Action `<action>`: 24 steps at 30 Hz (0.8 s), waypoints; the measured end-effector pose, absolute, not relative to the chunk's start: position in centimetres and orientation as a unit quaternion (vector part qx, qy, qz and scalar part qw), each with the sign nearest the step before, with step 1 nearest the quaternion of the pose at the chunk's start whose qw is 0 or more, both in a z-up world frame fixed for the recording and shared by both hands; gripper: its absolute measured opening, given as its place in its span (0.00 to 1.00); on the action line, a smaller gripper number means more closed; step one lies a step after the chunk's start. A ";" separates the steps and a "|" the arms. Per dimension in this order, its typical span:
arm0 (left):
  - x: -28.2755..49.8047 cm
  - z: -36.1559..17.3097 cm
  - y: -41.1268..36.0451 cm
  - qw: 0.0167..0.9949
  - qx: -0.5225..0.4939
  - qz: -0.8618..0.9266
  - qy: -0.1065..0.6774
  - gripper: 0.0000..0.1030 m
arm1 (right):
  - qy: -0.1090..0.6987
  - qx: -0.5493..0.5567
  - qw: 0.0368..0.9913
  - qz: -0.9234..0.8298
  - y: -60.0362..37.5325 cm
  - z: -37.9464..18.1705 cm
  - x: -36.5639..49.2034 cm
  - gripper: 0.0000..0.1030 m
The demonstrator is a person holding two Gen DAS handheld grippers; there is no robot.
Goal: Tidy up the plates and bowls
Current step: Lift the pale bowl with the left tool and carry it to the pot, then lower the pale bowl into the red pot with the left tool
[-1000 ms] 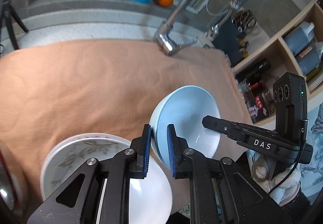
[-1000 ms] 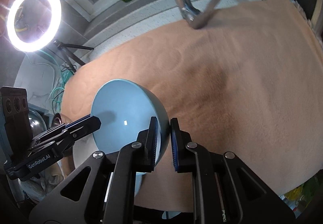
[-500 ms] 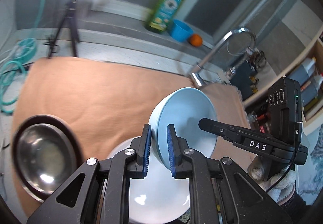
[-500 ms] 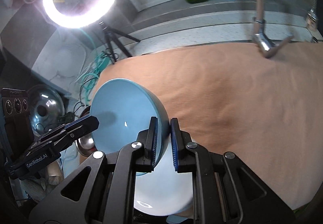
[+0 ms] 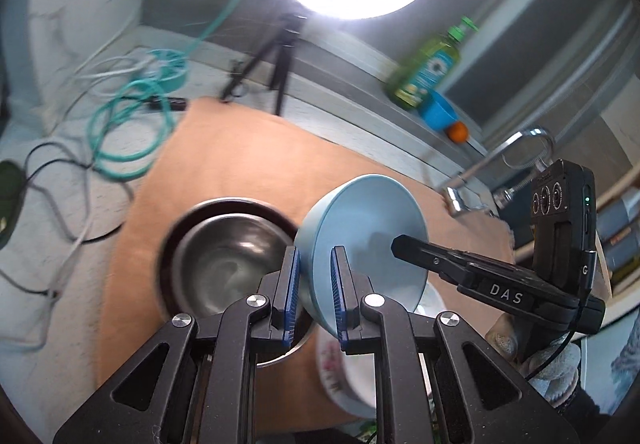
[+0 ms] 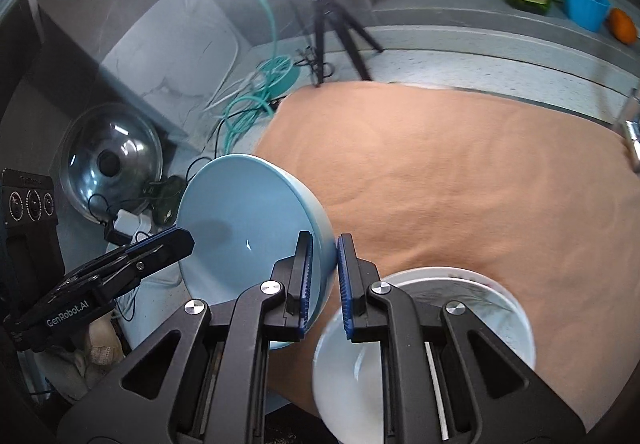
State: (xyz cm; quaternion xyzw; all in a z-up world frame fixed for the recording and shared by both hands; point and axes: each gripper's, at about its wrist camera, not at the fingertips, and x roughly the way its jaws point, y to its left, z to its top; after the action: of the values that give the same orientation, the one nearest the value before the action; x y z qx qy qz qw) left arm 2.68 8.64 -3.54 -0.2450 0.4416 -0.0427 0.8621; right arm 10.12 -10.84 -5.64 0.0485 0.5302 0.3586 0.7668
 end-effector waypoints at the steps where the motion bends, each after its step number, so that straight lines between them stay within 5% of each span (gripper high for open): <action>1: 2.5 -3.7 9.1 0.861 -0.249 -0.037 0.442 0.13 | 0.533 0.042 0.763 0.363 -9.9 -5.9 10.0 0.12; 24: 1.3 -7.9 13.7 0.827 -0.294 0.007 0.479 0.13 | 0.570 -0.008 0.732 0.372 -3.7 -9.6 10.2 0.12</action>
State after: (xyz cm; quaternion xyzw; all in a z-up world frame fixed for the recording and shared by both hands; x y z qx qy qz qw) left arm 1.31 13.70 -7.90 -0.2936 0.4789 0.0070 0.8273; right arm 10.18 -3.66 -9.62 -0.0082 0.5704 0.3721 0.7322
